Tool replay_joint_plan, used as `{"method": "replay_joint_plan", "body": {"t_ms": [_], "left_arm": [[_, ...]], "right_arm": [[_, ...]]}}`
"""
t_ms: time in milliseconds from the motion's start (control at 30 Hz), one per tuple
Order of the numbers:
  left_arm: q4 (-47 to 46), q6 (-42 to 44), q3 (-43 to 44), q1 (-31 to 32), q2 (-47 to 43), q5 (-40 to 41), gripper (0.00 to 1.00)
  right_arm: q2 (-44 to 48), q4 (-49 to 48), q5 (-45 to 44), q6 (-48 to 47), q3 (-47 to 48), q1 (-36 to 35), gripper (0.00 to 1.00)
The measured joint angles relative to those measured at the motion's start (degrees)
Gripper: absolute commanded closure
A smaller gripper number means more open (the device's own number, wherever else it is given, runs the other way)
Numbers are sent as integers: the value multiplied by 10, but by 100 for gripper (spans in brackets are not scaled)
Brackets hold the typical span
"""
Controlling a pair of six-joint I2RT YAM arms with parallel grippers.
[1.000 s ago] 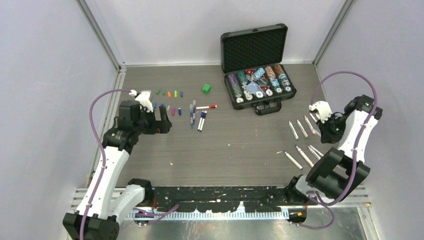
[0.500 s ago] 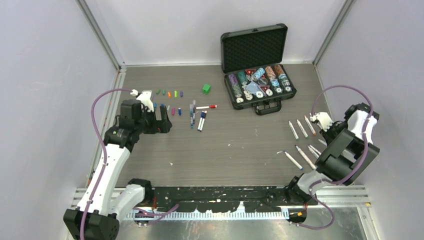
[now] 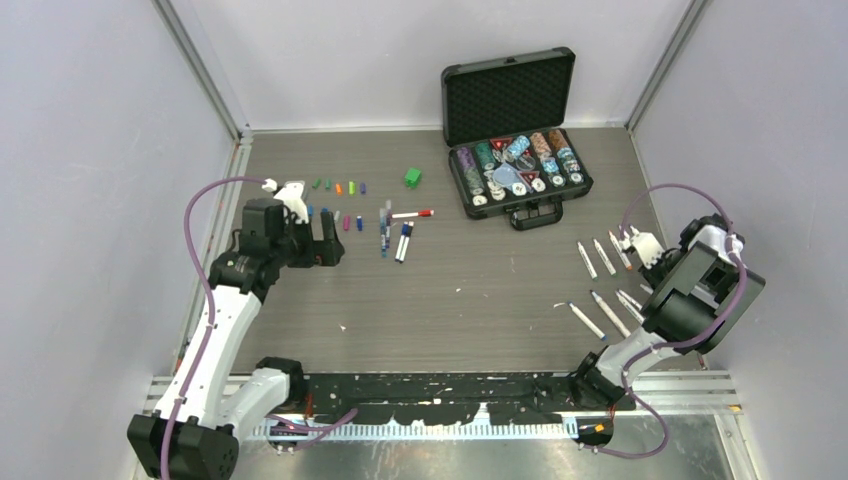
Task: Open the pen caps
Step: Place the pen at the center of the board.
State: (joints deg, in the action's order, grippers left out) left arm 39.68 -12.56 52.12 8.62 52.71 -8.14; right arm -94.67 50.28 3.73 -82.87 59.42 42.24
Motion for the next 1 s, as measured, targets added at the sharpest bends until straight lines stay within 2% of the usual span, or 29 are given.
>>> {"method": "replay_joint_plan", "body": {"t_ms": [300,1000], "left_arm": [[0,0,0,0,0,0,0],[0,0,0,0,0,0,0]], "right_arm": [[0,3,-5,7,0,0,80],[-26,23,-15,32,12,0,72]]}}
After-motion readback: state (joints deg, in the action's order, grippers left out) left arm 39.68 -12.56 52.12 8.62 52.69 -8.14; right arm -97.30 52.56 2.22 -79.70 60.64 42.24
